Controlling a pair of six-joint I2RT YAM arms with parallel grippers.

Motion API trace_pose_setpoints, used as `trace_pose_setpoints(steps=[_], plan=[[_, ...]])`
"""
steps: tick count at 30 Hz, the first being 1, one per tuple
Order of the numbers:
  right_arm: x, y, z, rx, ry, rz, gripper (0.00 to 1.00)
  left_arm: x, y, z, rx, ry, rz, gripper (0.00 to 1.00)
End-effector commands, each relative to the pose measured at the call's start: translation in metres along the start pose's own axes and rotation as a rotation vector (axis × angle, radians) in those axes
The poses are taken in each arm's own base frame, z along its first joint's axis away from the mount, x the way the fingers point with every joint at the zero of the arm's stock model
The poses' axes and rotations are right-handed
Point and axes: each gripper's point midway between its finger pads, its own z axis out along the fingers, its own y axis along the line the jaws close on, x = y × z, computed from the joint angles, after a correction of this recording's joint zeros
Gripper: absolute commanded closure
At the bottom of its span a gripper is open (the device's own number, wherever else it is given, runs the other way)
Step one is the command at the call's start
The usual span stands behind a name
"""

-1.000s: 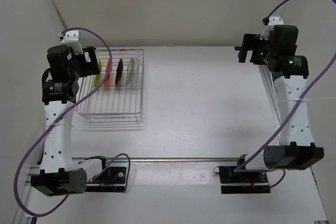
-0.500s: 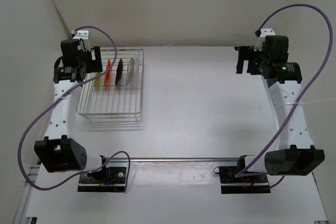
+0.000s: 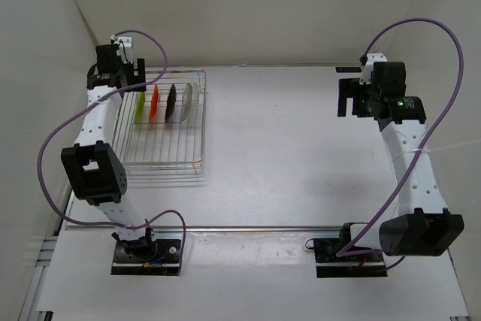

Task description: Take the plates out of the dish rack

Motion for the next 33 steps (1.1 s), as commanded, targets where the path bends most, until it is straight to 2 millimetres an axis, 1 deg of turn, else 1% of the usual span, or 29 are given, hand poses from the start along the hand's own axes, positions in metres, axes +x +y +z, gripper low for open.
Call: trace_pose_setpoints(steps=[1, 2, 3, 4, 5, 6, 7, 9, 10, 11, 13, 14, 16, 17, 18, 19, 22, 23, 24, 25, 26, 28, 29, 30, 31, 33], plan=[[-0.009, -0.005, -0.007, 0.026, -0.063, -0.02, 0.0, -0.012, 0.012, 0.003, 0.004, -0.025, -0.007, 0.01], [-0.01, -0.006, -0.011, 0.027, -0.073, -0.019, 0.0, -0.01, 0.014, 0.006, 0.007, -0.014, -0.011, 0.01], [-0.006, -0.005, -0.009, 0.026, -0.063, -0.02, 0.0, -0.01, 0.012, 0.009, 0.021, -0.007, -0.011, 0.03], [-0.006, -0.007, -0.009, 0.036, -0.062, -0.02, 0.0, -0.001, 0.008, 0.015, 0.038, 0.019, -0.009, 0.03], [-0.006, -0.007, -0.009, 0.037, -0.062, -0.02, 0.0, -0.002, 0.006, 0.015, 0.049, 0.017, -0.01, 0.03], [-0.008, -0.007, -0.012, 0.037, -0.072, -0.019, 0.0, 0.002, 0.003, 0.02, 0.062, 0.028, 0.001, 0.03], [-0.008, -0.007, -0.012, 0.037, -0.073, -0.019, 0.0, 0.006, 0.007, 0.02, 0.057, 0.04, -0.003, 0.03], [-0.004, -0.007, -0.01, 0.037, -0.063, -0.019, 0.0, 0.013, -0.004, 0.026, 0.113, 0.065, -0.005, 0.03], [-0.004, -0.007, -0.01, 0.037, -0.063, -0.029, 0.0, 0.013, -0.004, 0.026, 0.114, 0.065, -0.005, 0.03], [-0.004, -0.007, -0.01, 0.037, -0.063, -0.029, 0.0, 0.018, -0.005, 0.029, 0.117, 0.083, -0.004, 0.04], [-0.006, -0.008, -0.013, 0.038, -0.072, -0.028, 0.0, 0.017, -0.007, 0.031, 0.126, 0.082, -0.014, 0.04], [-0.006, -0.008, -0.014, 0.038, -0.072, -0.028, 0.0, 0.021, -0.008, 0.035, 0.128, 0.093, -0.014, 0.04], [-0.006, -0.008, -0.014, 0.038, -0.072, -0.028, 0.0, 0.021, -0.008, 0.035, 0.128, 0.093, -0.014, 0.05], [-0.006, -0.008, -0.014, 0.038, -0.072, -0.028, 0.0, 0.027, -0.007, 0.038, 0.121, 0.114, -0.013, 0.05], [-0.006, -0.008, -0.014, 0.038, -0.072, -0.028, 0.0, 0.031, -0.008, 0.041, 0.123, 0.125, -0.013, 0.08], [-0.006, -0.008, -0.014, 0.038, -0.072, -0.028, 0.0, 0.031, -0.008, 0.041, 0.123, 0.125, -0.013, 0.1], [-0.006, -0.008, -0.014, 0.038, -0.072, -0.028, 0.0, 0.044, -0.01, 0.047, 0.121, 0.163, -0.012, 0.1], [-0.006, -0.008, -0.014, 0.038, -0.072, -0.028, 0.0, 0.044, -0.01, 0.047, 0.121, 0.163, -0.012, 0.1], [-0.008, -0.008, -0.013, 0.038, -0.081, -0.028, 0.0, 0.053, -0.011, 0.051, 0.126, 0.183, -0.003, 0.13], [-0.008, -0.008, -0.013, 0.038, -0.082, -0.028, 0.0, 0.053, -0.011, 0.051, 0.126, 0.184, -0.003, 0.14], [-0.008, -0.008, -0.013, 0.038, -0.082, -0.028, 0.0, 0.057, -0.012, 0.052, 0.128, 0.194, -0.003, 0.16], [-0.008, -0.008, -0.013, 0.038, -0.082, -0.028, 0.0, 0.059, -0.017, 0.051, 0.156, 0.198, -0.006, 0.23], [-0.008, -0.008, -0.013, 0.038, -0.082, -0.028, 0.0, 0.062, -0.018, 0.053, 0.157, 0.208, -0.016, 0.31], [-0.008, -0.008, -0.013, 0.038, -0.082, -0.028, 0.0, 0.064, -0.019, 0.053, 0.159, 0.217, -0.016, 0.33], [-0.008, -0.008, -0.013, 0.038, -0.082, -0.028, 0.0, 0.064, -0.021, 0.052, 0.169, 0.215, -0.018, 0.33], [-0.005, -0.008, -0.011, 0.038, -0.072, -0.028, 0.0, 0.059, -0.022, 0.052, 0.177, 0.205, -0.028, 0.36]])
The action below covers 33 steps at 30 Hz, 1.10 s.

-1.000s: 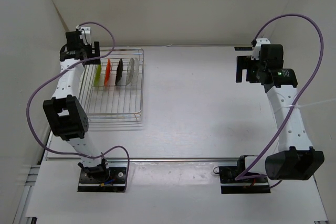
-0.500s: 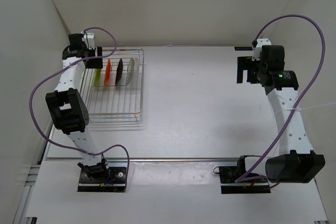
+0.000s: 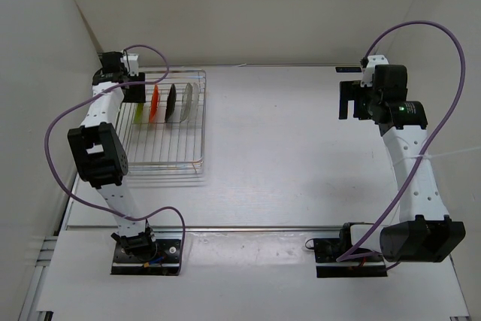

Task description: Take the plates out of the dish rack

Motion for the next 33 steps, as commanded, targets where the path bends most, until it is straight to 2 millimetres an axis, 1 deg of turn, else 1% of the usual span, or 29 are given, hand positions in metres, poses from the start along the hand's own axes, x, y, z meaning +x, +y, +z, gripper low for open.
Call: trace_pose_setpoints(steps=[1, 3, 4, 5, 6, 8, 10, 11, 12, 14, 16, 17, 18, 19, 23, 24, 26, 27, 28, 29, 31, 33], plan=[[-0.009, -0.004, -0.005, 0.023, -0.053, -0.004, 0.0, -0.008, -0.005, -0.009, 0.034, -0.022, -0.01, 0.36], [-0.009, -0.004, -0.005, 0.023, -0.053, -0.004, 0.0, -0.014, -0.006, -0.014, 0.043, -0.034, -0.009, 0.36], [-0.009, -0.004, -0.005, 0.023, -0.053, -0.004, 0.0, -0.014, -0.006, -0.014, 0.043, -0.034, -0.009, 0.36], [-0.006, -0.006, -0.003, 0.031, -0.043, -0.004, 0.0, -0.016, -0.008, -0.015, 0.052, -0.035, -0.009, 0.39], [-0.006, -0.006, -0.003, 0.031, -0.043, -0.004, 0.0, -0.017, -0.012, -0.015, 0.058, -0.036, -0.003, 0.39], [-0.006, -0.006, -0.003, 0.031, -0.043, -0.004, 0.0, -0.017, -0.014, -0.015, 0.067, -0.038, -0.002, 0.4], [-0.006, -0.006, -0.003, 0.031, -0.043, -0.004, 0.0, -0.015, -0.014, -0.016, 0.069, -0.029, -0.003, 0.45], [-0.008, -0.006, -0.003, 0.032, -0.052, -0.003, 0.0, -0.017, -0.015, -0.019, 0.076, -0.039, -0.002, 0.46], [-0.008, -0.006, -0.003, 0.032, -0.052, -0.003, 0.0, -0.017, -0.015, -0.019, 0.076, -0.039, -0.002, 0.5], [-0.008, -0.006, -0.003, 0.032, -0.052, -0.003, 0.0, -0.017, -0.015, -0.019, 0.076, -0.039, -0.002, 0.54], [-0.008, -0.006, -0.003, 0.032, -0.052, -0.003, 0.0, -0.017, -0.015, -0.019, 0.076, -0.039, -0.002, 0.55], [-0.008, -0.006, -0.003, 0.032, -0.052, -0.003, 0.0, -0.015, -0.016, -0.02, 0.078, -0.029, -0.003, 0.59], [-0.008, -0.006, -0.003, 0.032, -0.052, -0.003, 0.0, -0.018, -0.015, -0.021, 0.077, -0.038, -0.002, 0.6], [-0.008, -0.006, -0.003, 0.032, -0.052, -0.003, 0.0, -0.019, -0.021, -0.021, 0.092, -0.04, 0.005, 0.6], [-0.007, -0.006, 0.0, 0.031, -0.043, -0.004, 0.0, -0.017, -0.022, -0.022, 0.093, -0.031, 0.004, 0.63], [-0.007, -0.006, 0.0, 0.031, -0.043, -0.004, 0.0, -0.021, -0.021, -0.023, 0.092, -0.04, 0.005, 0.67], [-0.007, -0.006, 0.0, 0.031, -0.043, -0.004, 0.0, -0.021, -0.021, -0.023, 0.092, -0.04, 0.005, 0.68], [-0.007, -0.006, 0.0, 0.031, -0.043, -0.004, 0.0, -0.021, -0.022, -0.023, 0.092, -0.039, -0.005, 0.73], [-0.007, -0.006, 0.0, 0.031, -0.043, -0.004, 0.0, -0.021, -0.022, -0.023, 0.092, -0.039, -0.005, 0.75], [-0.007, -0.006, 0.0, 0.031, -0.043, -0.004, 0.0, -0.025, -0.021, -0.025, 0.09, -0.05, -0.004, 0.78], [-0.003, -0.005, 0.002, 0.03, -0.034, -0.004, 0.0, -0.025, -0.021, -0.025, 0.09, -0.05, -0.004, 0.84], [-0.003, -0.005, 0.002, 0.03, -0.034, -0.004, 0.0, -0.023, -0.021, -0.025, 0.092, -0.041, -0.004, 0.85]])
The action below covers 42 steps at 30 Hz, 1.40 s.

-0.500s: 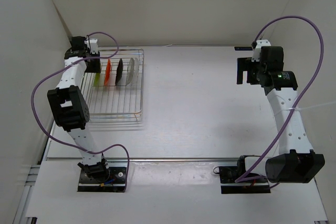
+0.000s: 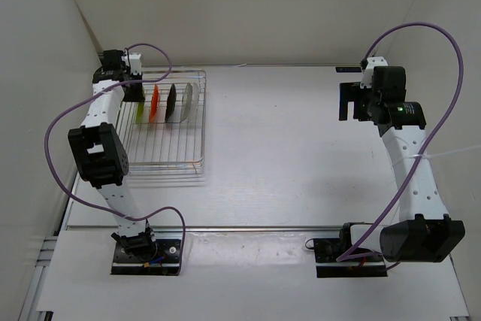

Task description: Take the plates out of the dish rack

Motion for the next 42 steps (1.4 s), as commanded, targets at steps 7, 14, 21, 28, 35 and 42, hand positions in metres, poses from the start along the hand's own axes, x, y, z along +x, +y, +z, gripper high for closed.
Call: trace_pose_setpoints(steps=[7, 14, 21, 28, 35, 42], plan=[[-0.009, -0.003, -0.002, 0.013, -0.048, -0.003, 0.0, -0.023, -0.003, -0.02, 0.002, -0.058, 0.001, 0.89], [-0.009, -0.003, -0.002, 0.013, -0.048, -0.003, 0.0, -0.065, -0.003, -0.074, -0.034, -0.193, 0.011, 0.89], [-0.012, -0.003, -0.004, 0.014, -0.057, -0.003, 0.0, -0.103, -0.025, -0.143, 0.0, -0.328, 0.05, 0.89], [-0.018, -0.003, -0.005, 0.014, -0.055, 0.006, 0.0, -0.104, -0.09, -0.193, 0.126, -0.399, 0.238, 0.89], [-0.053, 0.016, -0.032, -0.124, -0.14, 0.032, 0.0, -0.07, -0.168, -0.197, 0.061, -0.385, 0.576, 0.89], [-0.096, 0.078, -0.092, -0.552, -0.258, -0.017, 0.0, -0.025, -0.255, -0.217, -0.265, -0.479, 1.042, 0.89]])
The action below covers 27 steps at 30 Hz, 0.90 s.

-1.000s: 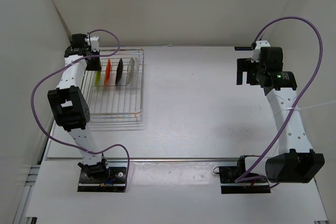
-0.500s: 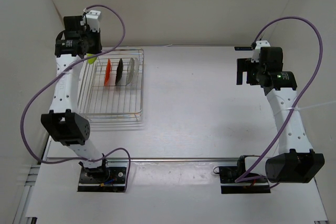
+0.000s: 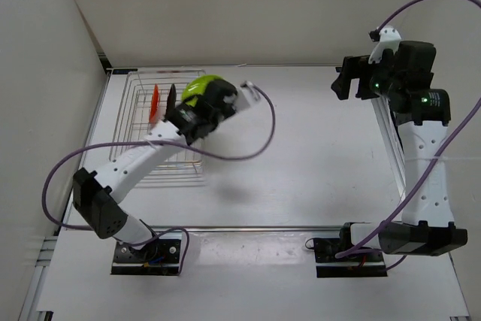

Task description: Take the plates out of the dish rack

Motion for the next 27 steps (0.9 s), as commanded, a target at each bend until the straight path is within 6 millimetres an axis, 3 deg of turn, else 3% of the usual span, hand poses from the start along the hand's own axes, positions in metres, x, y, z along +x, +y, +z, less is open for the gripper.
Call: trace_pose_setpoints(steps=[1, 3, 4, 5, 7, 9, 13, 14, 20, 27], plan=[[-0.024, 0.056, -0.021, -0.317, -0.052, -0.017, 0.01, -0.023, 0.014, -0.045, -0.305, -0.023, 0.246, 0.89], [-0.027, 0.07, -0.024, -0.405, -0.046, -0.013, 0.03, -0.016, -0.017, -0.043, -0.335, 0.012, 0.439, 0.89], [-0.027, 0.077, -0.027, -0.447, -0.05, -0.022, 0.05, -0.036, -0.038, -0.053, -0.347, -0.066, 0.479, 0.89], [-0.021, 0.086, -0.027, -0.512, -0.02, -0.003, 0.11, -0.031, -0.052, -0.053, -0.356, -0.045, 0.591, 0.89], [-0.018, 0.095, -0.022, -0.566, -0.006, -0.038, 0.11, -0.045, -0.08, -0.061, -0.347, -0.092, 0.69, 0.89], [-0.014, 0.102, -0.021, -0.584, 0.01, -0.075, 0.11, -0.062, -0.092, -0.069, -0.357, -0.135, 0.742, 0.89], [-0.007, 0.116, -0.016, -0.616, 0.035, -0.152, 0.09, -0.095, -0.135, -0.089, -0.338, -0.247, 0.814, 0.89], [-0.003, 0.118, -0.017, -0.619, 0.045, -0.165, 0.09, -0.095, -0.145, -0.087, -0.332, -0.243, 0.836, 0.89], [0.025, 0.135, -0.003, -0.654, 0.139, -0.199, 0.11, -0.116, -0.168, -0.097, -0.341, -0.313, 0.858, 0.89], [0.041, 0.136, 0.011, -0.665, 0.192, -0.181, 0.21, -0.14, -0.165, -0.106, -0.38, -0.358, 0.836, 0.89]])
